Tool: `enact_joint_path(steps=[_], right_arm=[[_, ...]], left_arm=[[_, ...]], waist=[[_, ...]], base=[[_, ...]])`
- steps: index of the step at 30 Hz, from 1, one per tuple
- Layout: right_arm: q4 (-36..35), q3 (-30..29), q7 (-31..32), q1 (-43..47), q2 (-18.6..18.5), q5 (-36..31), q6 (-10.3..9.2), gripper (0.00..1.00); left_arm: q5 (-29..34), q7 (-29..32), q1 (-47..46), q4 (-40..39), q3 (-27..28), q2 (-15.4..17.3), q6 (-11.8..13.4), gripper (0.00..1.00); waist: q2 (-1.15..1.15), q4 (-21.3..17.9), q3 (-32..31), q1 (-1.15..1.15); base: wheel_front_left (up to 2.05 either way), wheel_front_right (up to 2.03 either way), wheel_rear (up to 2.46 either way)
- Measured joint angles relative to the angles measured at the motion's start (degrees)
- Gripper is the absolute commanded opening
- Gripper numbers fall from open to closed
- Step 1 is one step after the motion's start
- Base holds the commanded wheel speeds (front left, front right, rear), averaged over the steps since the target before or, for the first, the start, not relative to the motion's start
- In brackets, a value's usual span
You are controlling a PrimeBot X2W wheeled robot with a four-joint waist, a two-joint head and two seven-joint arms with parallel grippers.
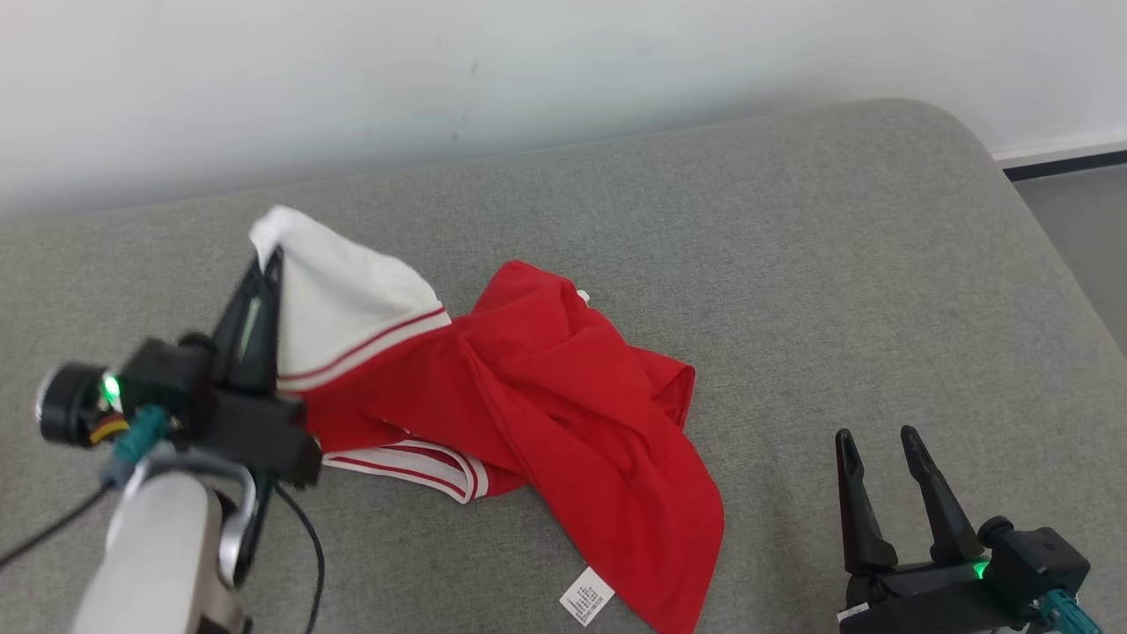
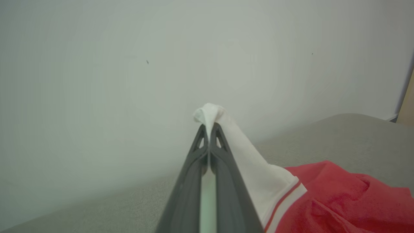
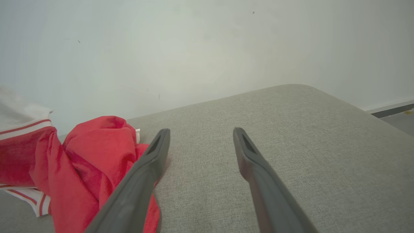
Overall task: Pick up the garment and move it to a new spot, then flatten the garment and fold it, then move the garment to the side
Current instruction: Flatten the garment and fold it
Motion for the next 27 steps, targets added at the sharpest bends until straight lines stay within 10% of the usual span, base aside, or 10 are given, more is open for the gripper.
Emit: enact_joint_path(steps=[15,27], right_arm=[[0.4,-2.3,0.0,2.0,0.0,0.1,0.00,1.00],[1.2,-1.8,0.0,1.2,-1.2,0.4,0.00,1.00]], left_arm=[[0.9,0.0,27.4,-17.4,-3.7,-1.9,0.3,0.00],[-0.4,0.0,31.6,-5.4,-3.6,-5.0,-0.1,0.00]], waist=[[0.00,4.8,-0.1,0.00],[0.00,8.4,1.2,0.00]], base=[[0.00,0.00,0.00],[0.00,0.00,0.00]])
